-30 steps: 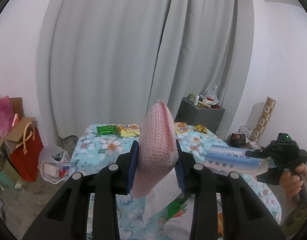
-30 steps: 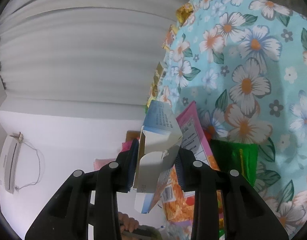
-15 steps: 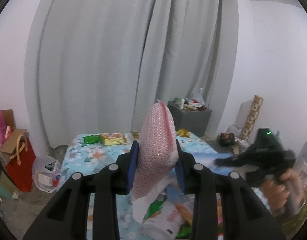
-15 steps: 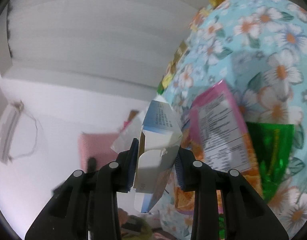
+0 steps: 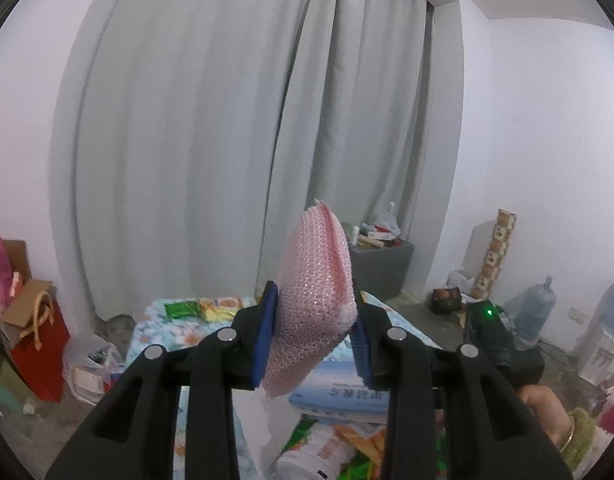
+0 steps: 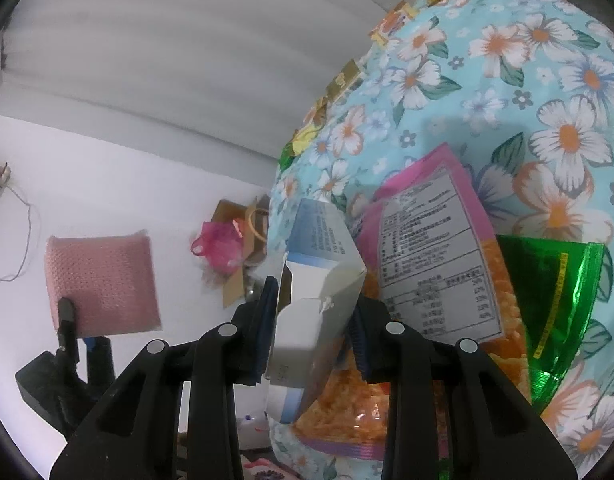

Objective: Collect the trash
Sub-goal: 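Lift the sponge with the left tool while the right tool lifts the box, then carry the sponge and box to the wastebasket and open both tools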

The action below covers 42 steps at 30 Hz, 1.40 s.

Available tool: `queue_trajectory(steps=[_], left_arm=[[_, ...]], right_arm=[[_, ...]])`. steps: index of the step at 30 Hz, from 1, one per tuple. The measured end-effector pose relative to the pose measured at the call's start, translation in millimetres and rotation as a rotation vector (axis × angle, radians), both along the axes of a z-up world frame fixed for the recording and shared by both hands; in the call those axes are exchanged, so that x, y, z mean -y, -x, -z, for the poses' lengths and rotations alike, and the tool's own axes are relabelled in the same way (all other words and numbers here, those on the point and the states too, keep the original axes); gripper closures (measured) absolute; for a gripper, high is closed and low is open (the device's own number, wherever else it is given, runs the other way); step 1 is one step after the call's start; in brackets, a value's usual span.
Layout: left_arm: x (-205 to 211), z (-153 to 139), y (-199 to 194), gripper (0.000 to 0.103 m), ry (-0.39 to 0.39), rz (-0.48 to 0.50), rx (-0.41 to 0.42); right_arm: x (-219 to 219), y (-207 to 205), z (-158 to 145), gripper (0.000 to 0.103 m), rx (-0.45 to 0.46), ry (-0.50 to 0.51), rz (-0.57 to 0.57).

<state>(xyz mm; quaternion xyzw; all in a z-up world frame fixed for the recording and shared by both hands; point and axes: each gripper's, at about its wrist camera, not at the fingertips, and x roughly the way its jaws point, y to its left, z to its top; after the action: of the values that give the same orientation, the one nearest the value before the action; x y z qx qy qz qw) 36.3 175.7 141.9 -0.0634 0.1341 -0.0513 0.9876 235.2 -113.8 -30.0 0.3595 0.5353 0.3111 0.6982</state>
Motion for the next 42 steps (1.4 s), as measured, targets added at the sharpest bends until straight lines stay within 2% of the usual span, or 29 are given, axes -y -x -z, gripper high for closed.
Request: queue_trajectory(steps=[2,6,12,21,28,35,42], left_arm=[[-1,-2,1,0.07,0.011,-0.001,0.002],[1,-1,0,0.07,0.014,0.001,-0.009],[11,7,-3,0.07,0.026,0.034,-0.05],[49,17,-11,0.07,0.035,0.121,-0.096],[99,19,-21,0.07,0.025,0.218,-0.128],[166,26,-37,0.07,-0.023,0.332,-0.179],[242,42,-56,0.07,-0.098,0.462,-0.265]], right_arm=[[3,1,-1,0.072,0.0,-0.009,0.004],[12,4,-8,0.072,0.01,-0.11,0.013],[38,18,-21,0.072,0.037,-0.184,0.053],[124,57,-26,0.072,0.057,-0.275,0.236],[192,86,-23,0.072,0.093,-0.301,0.408],[254,112,-12,0.072,0.116,-0.303,0.564],[315,137,17,0.072,0.098,-0.215,0.746]])
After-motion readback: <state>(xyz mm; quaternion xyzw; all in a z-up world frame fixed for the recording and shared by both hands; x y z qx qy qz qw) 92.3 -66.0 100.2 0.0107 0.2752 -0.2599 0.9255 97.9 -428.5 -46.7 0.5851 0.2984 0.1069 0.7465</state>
